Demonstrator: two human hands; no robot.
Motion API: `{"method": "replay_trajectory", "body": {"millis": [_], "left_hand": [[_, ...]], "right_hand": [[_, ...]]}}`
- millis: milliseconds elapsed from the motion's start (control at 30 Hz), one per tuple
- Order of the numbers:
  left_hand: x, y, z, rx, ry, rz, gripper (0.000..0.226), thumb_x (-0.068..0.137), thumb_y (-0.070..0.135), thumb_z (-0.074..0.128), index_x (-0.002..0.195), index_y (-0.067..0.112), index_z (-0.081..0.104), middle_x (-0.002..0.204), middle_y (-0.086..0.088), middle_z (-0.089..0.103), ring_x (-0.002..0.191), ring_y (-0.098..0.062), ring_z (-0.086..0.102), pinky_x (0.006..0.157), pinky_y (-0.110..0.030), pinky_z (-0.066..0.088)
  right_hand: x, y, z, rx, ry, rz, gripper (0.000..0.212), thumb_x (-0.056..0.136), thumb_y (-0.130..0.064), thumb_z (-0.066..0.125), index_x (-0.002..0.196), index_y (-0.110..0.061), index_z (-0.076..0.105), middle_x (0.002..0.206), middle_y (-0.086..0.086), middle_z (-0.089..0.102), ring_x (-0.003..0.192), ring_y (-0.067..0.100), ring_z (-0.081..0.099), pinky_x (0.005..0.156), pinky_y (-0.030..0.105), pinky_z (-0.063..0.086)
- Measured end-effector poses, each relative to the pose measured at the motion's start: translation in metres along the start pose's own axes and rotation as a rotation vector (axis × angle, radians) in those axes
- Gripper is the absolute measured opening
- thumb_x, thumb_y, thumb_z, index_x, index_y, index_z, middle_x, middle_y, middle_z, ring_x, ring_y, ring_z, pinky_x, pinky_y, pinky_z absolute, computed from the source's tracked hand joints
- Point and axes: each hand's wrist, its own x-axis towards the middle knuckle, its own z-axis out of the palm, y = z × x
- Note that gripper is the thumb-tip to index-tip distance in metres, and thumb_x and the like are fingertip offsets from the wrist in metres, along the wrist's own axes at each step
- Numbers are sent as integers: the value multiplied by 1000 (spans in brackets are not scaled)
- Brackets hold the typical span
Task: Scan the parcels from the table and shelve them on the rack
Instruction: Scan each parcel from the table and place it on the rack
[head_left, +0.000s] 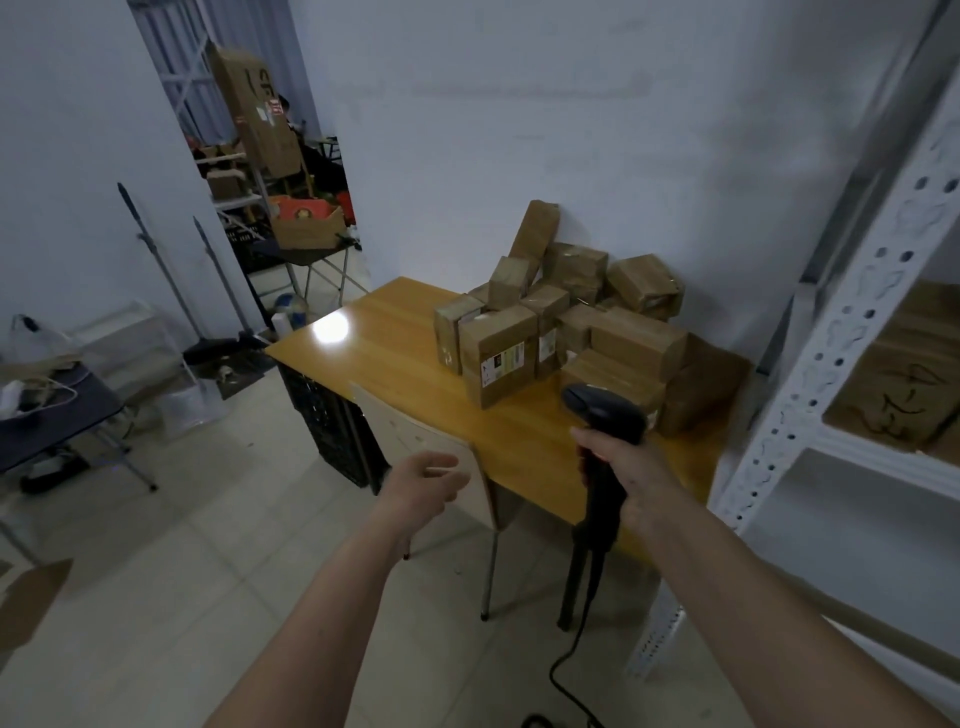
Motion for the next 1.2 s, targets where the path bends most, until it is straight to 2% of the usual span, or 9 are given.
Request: {"method": "replay_trajectory", "body": {"millis": [133, 433, 633, 767, 933, 1033, 1100, 1200], "left_hand": [[48, 17, -5, 18, 4, -4, 37, 91, 23, 66, 125, 11, 58, 108, -7, 63, 99, -20, 62, 89, -34, 52], [189, 95, 15, 151, -59, 38, 39, 91, 29, 66, 127, 15, 57, 118, -6, 62, 108, -22, 59, 99, -40, 48], [254, 101, 26, 238, -87, 21, 39, 92, 27, 66, 127, 13, 57, 119, -6, 61, 108, -24, 57, 98, -40, 49], [294, 106, 30, 292, -117, 17, 41, 91, 24, 66, 129, 12, 55, 123, -7, 59, 101, -19, 54, 85, -32, 46], [352, 125, 39, 435, -173, 86, 56, 89, 26, 70, 137, 12, 46, 128, -8, 53, 96, -17, 53, 76, -28, 45], [392, 134, 41, 533, -181, 115, 67, 85, 24, 74, 142, 12, 40, 140, -11, 44, 115, -26, 53, 88, -37, 52], [417, 136, 43, 647, -188, 147, 73, 83, 24, 75, 144, 13, 37, 142, -12, 40, 126, -30, 46, 98, -43, 49], [449, 134, 46, 759, -201, 166, 79, 78, 27, 77, 144, 15, 35, 141, -12, 37, 129, -32, 42, 102, -45, 45]], "right_hand": [[44, -7, 19, 3, -27, 39, 11, 80, -10, 76, 78, -6, 66, 65, 7, 62, 63, 22, 58, 64, 33, 47], [164, -56, 39, 52, -65, 50, 18, 79, -11, 76, 92, -3, 67, 70, 6, 65, 61, 19, 61, 57, 29, 50], [223, -70, 55, 85, -39, 109, 12, 81, -10, 75, 87, -3, 66, 67, 6, 64, 58, 19, 60, 52, 27, 50], [244, -74, 64, 93, 10, 131, 11, 82, -10, 75, 86, -4, 66, 67, 6, 63, 57, 17, 60, 47, 23, 51], [266, -76, 68, 155, 104, 136, 10, 81, -11, 75, 85, -5, 67, 66, 5, 63, 58, 16, 59, 54, 24, 51], [278, -75, 75, 188, 164, 123, 14, 80, -12, 76, 90, -5, 69, 67, 4, 64, 59, 15, 59, 58, 25, 51], [286, -75, 82, 213, 214, 115, 12, 81, -11, 75, 89, -5, 69, 69, 5, 64, 62, 16, 59, 60, 25, 51], [295, -73, 94, 236, 276, 111, 12, 80, -11, 76, 87, -5, 68, 70, 5, 64, 64, 16, 59, 62, 25, 51]]}}
